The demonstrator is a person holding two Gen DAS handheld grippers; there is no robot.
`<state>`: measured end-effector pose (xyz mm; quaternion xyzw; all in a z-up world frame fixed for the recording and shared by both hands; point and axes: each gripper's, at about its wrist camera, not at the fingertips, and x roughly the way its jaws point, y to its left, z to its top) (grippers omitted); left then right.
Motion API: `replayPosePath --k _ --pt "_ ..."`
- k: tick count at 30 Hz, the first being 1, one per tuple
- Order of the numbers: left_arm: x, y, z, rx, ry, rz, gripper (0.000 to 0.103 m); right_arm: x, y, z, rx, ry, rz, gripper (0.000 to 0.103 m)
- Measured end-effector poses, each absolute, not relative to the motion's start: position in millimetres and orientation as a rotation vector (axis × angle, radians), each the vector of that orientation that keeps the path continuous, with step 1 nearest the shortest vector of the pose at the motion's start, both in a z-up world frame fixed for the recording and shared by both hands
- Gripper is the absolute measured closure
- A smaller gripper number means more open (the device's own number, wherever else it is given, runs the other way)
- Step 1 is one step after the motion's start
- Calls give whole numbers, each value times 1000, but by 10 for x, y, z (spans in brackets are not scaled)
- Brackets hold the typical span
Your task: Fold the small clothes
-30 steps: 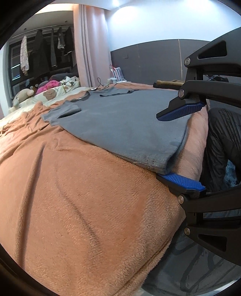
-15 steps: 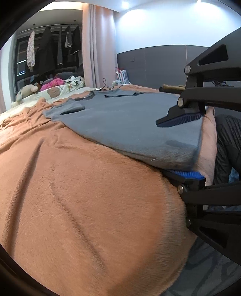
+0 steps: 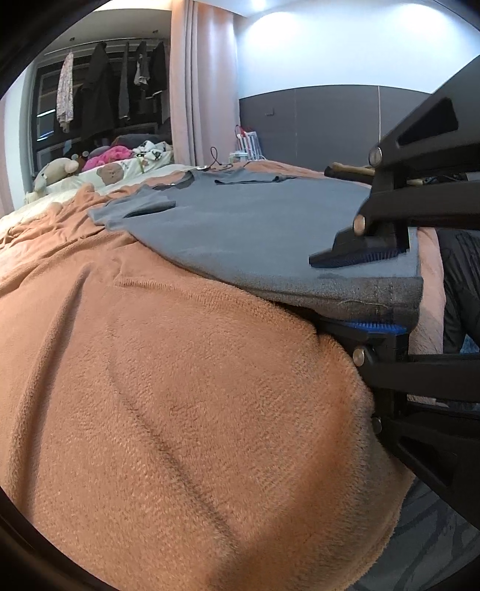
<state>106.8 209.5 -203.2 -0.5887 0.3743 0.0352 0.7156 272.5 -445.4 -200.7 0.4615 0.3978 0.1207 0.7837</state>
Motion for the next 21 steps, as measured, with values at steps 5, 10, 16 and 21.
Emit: replayPosePath --k 5,10,16,21 --pt "1018 2104 -1887 -1273 798 79 97 2594 -4438 -1958 948 819 244 102" --pt "948 2196 -1669 -1273 733 54 98 2416 -4417 -1747 925 762 263 103" --pt "874 2243 -1412 -1263 677 8 98 2205 -4307 -1478 880 704 300 103" --pt "757 2298 -1244 -1267 640 -14 98 2019 -4272 -1374 877 691 291 103"
